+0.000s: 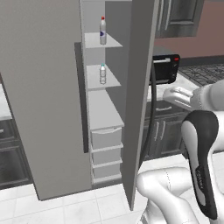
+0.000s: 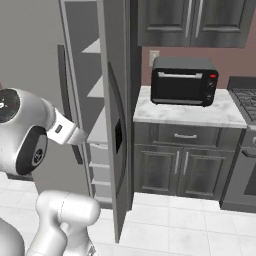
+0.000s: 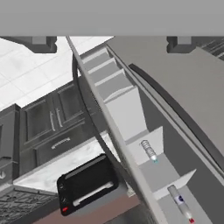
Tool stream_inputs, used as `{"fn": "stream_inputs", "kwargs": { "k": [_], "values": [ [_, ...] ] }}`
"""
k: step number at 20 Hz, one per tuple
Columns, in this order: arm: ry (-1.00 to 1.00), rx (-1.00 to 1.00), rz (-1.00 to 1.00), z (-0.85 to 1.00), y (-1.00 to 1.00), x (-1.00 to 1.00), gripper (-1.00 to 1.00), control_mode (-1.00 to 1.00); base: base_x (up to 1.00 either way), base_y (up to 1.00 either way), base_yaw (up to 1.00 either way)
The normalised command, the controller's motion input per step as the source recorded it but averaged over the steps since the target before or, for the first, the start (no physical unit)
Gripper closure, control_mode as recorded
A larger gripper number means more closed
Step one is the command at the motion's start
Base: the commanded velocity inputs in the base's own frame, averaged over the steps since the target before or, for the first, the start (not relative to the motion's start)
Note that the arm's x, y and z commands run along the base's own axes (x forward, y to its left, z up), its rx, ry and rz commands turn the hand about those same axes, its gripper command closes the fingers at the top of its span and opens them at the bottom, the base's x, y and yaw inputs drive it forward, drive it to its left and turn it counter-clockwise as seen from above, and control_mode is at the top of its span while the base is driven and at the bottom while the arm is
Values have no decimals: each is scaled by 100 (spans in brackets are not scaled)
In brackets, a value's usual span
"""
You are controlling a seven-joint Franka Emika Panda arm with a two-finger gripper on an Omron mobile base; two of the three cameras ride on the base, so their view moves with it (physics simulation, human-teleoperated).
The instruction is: Take the bottled waters from the counter and place them in the freezer to freeze. Close the freezer door after placing the bottles.
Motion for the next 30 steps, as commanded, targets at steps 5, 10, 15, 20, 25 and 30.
{"fn": "stream_inputs", "kwargs": {
  "k": [5, 10, 15, 20, 25, 30],
  "values": [
    [0, 16, 17, 2, -82, 1, -100, -100, 0, 0, 0],
    [0, 17, 22, 0, -92, 13, -100, -100, 0, 0, 0],
    [0, 20, 23, -1, -71, 30, -100, -100, 0, 0, 0],
    [2, 18, 17, -10, -13, 84, -100, -100, 0, 0, 0],
    [5, 11, 11, -20, 0, 100, -100, -100, 0, 0, 0],
    [7, 11, 10, -35, 0, 100, -100, -100, 0, 0, 0]
  ]
}}
